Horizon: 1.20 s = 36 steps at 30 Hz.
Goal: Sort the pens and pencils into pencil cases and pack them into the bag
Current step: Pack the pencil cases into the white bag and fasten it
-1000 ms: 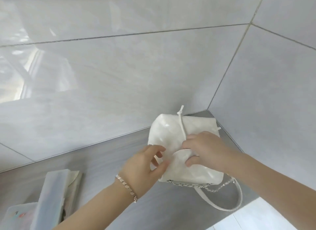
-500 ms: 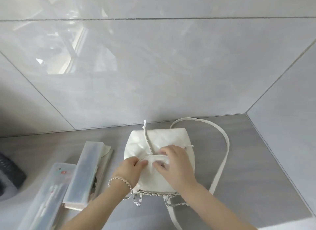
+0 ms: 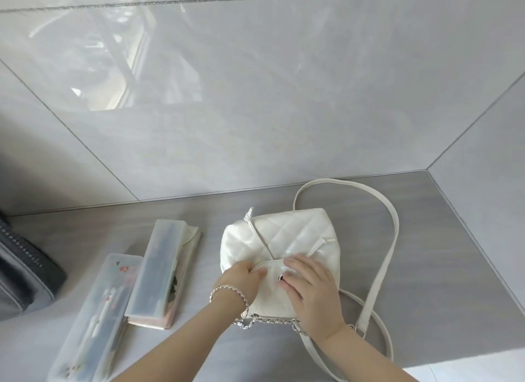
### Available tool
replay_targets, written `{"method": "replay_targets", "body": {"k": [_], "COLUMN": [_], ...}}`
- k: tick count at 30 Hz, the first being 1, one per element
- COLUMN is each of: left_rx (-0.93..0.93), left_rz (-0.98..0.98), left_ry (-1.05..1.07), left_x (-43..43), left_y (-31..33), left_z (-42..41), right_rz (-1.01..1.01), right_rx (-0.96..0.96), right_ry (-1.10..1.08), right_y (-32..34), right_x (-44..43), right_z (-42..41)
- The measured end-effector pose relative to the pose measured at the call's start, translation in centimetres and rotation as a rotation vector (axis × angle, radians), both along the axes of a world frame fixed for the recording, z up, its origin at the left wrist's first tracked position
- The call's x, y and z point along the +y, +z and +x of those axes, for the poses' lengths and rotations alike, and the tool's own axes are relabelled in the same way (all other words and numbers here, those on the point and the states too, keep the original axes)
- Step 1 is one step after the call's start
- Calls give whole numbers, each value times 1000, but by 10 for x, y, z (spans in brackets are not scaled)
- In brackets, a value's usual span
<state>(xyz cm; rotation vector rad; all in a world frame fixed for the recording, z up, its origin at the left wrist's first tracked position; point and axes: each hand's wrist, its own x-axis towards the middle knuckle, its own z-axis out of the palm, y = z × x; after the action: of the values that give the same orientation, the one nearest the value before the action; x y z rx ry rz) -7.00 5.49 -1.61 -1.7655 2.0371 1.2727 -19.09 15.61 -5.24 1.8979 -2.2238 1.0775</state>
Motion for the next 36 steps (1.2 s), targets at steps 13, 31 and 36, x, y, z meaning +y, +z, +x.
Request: {"method": "replay_targets", "body": {"k": [13,31,36], "left_rx": [61,146,58], "left_rz": [-9,-794,-760], "left_ry": [0,-643,-553], "left_x": [6,-17,-31], "left_y": [0,32,47], "left_z": [2,8,-8], "right_rz": [384,213,954], "right_rx": [-407,-183,-189], "right_ry": [176,345,420], "right_y": [20,117,120], "right_x": [-3,3,12], "right_z": [-23,-34,-31]}}
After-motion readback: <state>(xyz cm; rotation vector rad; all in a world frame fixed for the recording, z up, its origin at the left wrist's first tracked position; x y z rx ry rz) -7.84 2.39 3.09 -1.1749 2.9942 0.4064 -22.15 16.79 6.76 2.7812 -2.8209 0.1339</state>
